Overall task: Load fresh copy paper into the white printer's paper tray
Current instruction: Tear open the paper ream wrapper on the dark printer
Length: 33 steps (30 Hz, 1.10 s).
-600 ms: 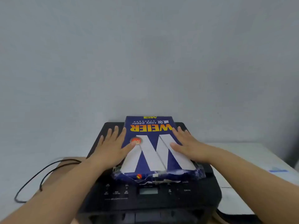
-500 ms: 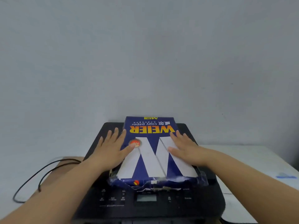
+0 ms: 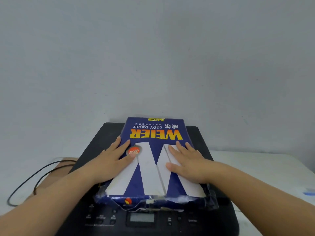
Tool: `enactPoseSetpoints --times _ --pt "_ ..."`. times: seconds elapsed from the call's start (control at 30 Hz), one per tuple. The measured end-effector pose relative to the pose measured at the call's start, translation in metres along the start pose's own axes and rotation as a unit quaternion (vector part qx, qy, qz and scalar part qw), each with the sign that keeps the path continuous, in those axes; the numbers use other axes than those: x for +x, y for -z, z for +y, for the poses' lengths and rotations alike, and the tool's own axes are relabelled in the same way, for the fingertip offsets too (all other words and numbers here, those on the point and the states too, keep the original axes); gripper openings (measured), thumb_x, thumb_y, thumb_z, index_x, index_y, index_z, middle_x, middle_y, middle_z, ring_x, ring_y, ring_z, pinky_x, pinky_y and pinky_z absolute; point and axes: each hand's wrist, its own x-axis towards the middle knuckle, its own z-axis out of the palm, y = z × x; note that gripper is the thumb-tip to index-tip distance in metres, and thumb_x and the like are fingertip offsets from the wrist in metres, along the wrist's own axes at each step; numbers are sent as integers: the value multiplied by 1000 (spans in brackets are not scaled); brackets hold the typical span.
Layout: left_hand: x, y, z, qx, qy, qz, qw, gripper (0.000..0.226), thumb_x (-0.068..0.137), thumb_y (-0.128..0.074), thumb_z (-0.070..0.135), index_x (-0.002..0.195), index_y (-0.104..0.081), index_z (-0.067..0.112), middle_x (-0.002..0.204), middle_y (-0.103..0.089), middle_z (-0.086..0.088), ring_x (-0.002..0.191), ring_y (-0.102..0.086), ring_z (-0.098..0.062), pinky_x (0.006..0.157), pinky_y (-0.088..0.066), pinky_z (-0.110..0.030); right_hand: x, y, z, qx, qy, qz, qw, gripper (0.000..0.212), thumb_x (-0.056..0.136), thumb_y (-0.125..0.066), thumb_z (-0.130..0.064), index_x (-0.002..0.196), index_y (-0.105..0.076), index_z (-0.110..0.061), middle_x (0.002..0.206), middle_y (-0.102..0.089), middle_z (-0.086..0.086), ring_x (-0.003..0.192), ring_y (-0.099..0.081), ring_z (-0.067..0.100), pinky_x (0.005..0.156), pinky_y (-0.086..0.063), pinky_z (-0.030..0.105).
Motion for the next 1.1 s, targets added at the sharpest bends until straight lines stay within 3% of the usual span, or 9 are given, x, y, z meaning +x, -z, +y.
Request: enactPoseSetpoints --times 0.13,0.27,0.4,0.53,0.63,0.73,0.8,0.93,1.1 --pt "2 1 -1 14 6 -8 1000 73 81 -25 70 145 -1 42 157 12 13 146 -5 -18 119 -10 -41 -1 -1 0 2 3 6 1000 70 91 -23 -61 146 10 -33 156 20 -5 143 22 20 118 5 47" --pt "5 0 -3 54 -1 -8 999 71 85 -25 66 145 2 40 157 13 9 146 -3 -16 119 -2 -41 -4 2 -2 8 4 1 1000 69 92 -24 -58 147 10 -32 157 19 -5 143 21 21 117 5 47" --pt "6 5 -2 180 -9 11 984 73 85 -18 68 145 9 37 157 15 3 145 8 -16 118 0 -42 -27 16 5 97 36 26 994 64 95 -29 -49 146 6 -35 157 15 -11 143 19 12 119 2 44" --pt "-1 7 18 250 -54 30 966 69 87 -17 64 144 11 37 156 19 3 145 12 -15 118 3 -40 -69 24 22 185 20 38 982 58 94 -40 -44 145 -14 -40 155 -7 -21 142 5 -1 118 -6 31" --pt "-5 0 44 263 -107 5 959 69 88 -17 63 145 11 35 156 19 1 144 14 -17 118 3 -40 -99 19 25 110 -14 60 992 47 92 -47 -43 138 -38 -39 149 -33 -18 141 -20 1 111 -22 27" --pt "-8 -14 68 252 -145 -28 957 66 91 -18 59 146 8 33 157 17 0 145 13 -18 117 2 -42 -119 9 19 99 -47 92 990 33 90 -51 -40 120 -62 -31 130 -59 -10 118 -52 10 93 -38 24" --pt "-11 -25 80 227 -158 -51 960 63 94 -20 53 147 2 29 158 11 -2 145 10 -21 117 1 -45 -120 0 15 119 -67 111 984 28 89 -54 -40 103 -72 -24 110 -70 -2 97 -61 15 84 -46 29" --pt "-14 -36 89 267 -172 -79 945 60 96 -19 47 147 5 27 158 13 -7 145 9 -26 117 -3 -47 -114 -12 11 163 -115 149 968 37 85 -60 -36 62 -66 -8 63 -55 9 54 -41 15 51 -32 23" --pt "-14 -34 90 293 -170 -83 937 60 96 -18 49 146 9 29 157 13 -8 145 9 -28 118 -5 -49 -108 -14 4 166 -144 211 952 26 82 -64 -28 72 -72 -5 54 -55 -1 48 -45 13 46 -33 23"
